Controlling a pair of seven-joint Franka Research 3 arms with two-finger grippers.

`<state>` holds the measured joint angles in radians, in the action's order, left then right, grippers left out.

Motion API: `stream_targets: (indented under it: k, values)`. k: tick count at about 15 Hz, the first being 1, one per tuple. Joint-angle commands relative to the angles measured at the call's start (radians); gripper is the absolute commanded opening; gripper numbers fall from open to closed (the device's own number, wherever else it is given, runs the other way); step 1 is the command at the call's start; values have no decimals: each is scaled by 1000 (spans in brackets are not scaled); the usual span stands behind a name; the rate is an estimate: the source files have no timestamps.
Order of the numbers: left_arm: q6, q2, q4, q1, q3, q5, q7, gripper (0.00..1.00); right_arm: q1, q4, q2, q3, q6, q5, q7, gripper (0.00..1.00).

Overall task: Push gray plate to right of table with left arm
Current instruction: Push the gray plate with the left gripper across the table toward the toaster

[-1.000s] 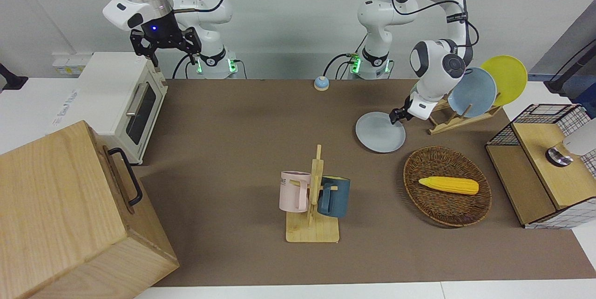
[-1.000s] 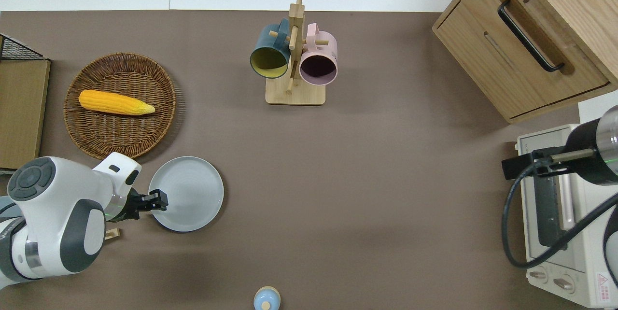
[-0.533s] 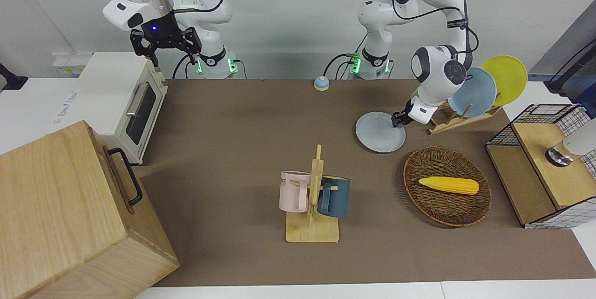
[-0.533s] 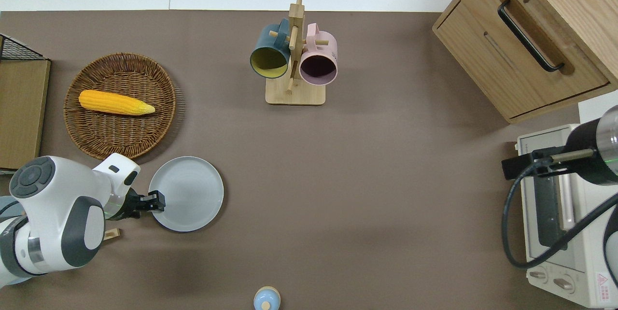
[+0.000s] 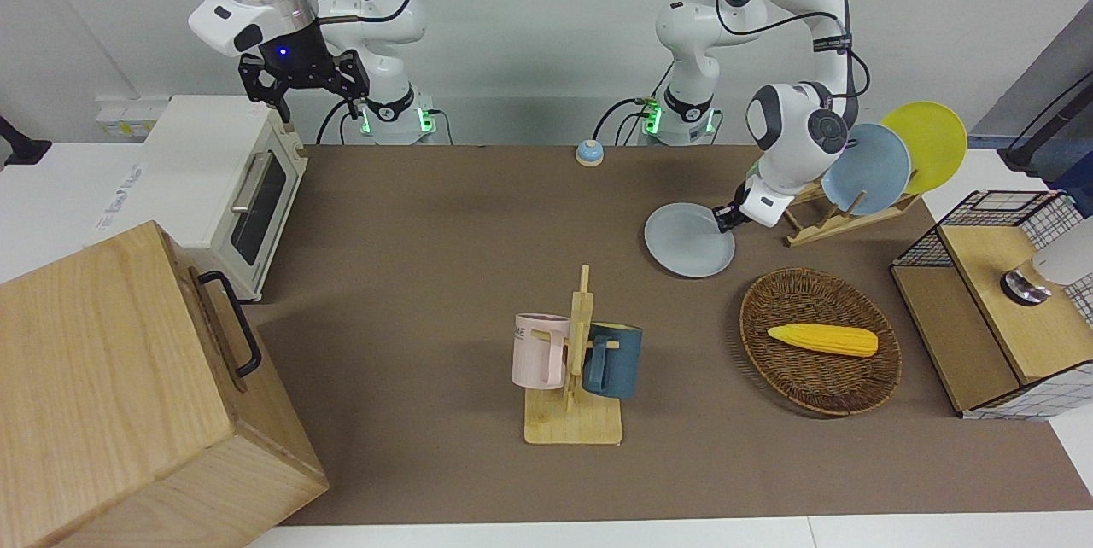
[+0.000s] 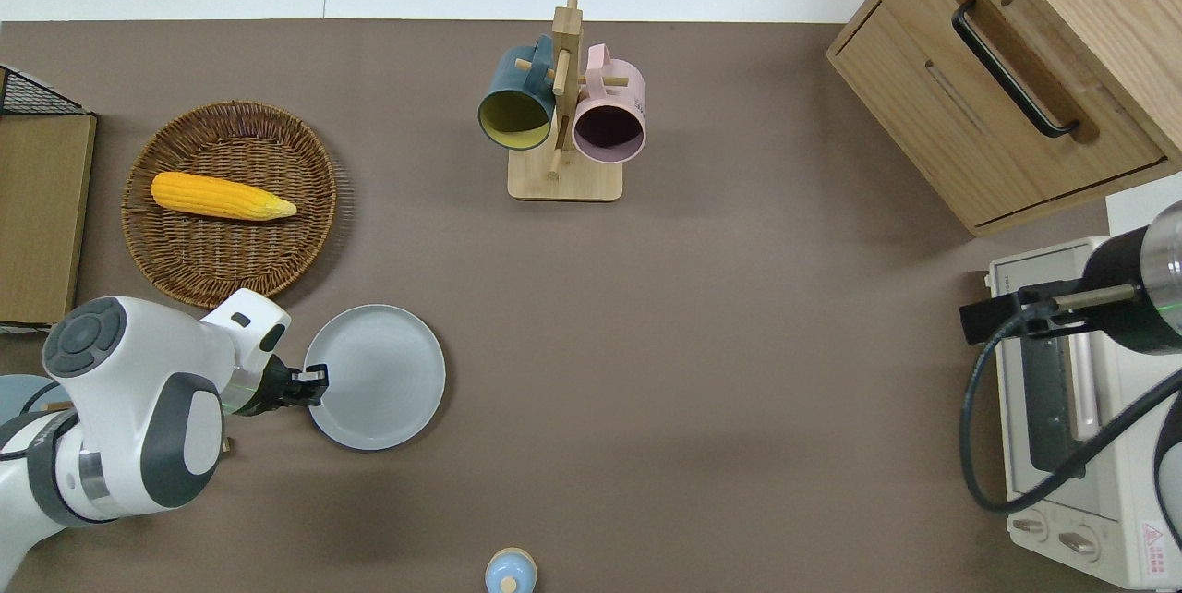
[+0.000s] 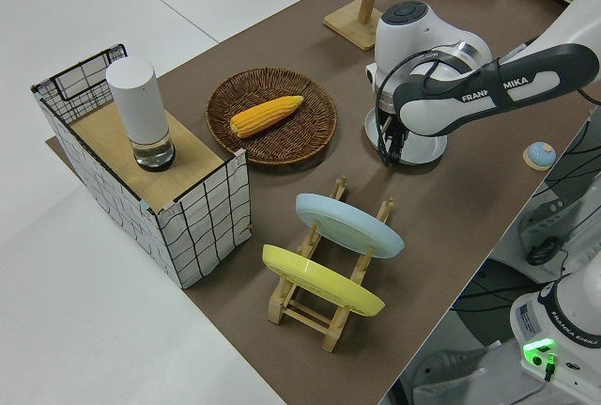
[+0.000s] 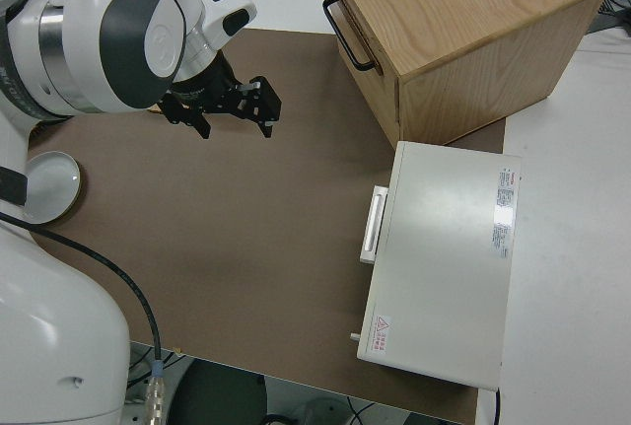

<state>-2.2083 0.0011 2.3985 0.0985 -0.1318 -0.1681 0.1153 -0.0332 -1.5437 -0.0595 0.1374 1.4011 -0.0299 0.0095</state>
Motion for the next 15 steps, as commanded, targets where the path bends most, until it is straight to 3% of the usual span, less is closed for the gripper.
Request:
stream_targets:
  k: [1,5,10,15]
  values:
    - [-25,20,-1,-6,-74,-63,-9,0,-24,0,-9,19,-14,-8,-8,996]
    - [-50,22,-2,-23,-143,-122,6,0,-24,0,-9,19,-14,-8,-8,996]
    - [-80,37,-24,-117,-144,-182,62,0,-24,0,-9,19,-14,-8,-8,996]
    - [-172,101,-53,-246,-144,-224,171,0,-24,0,-9,19,-14,-10,-8,996]
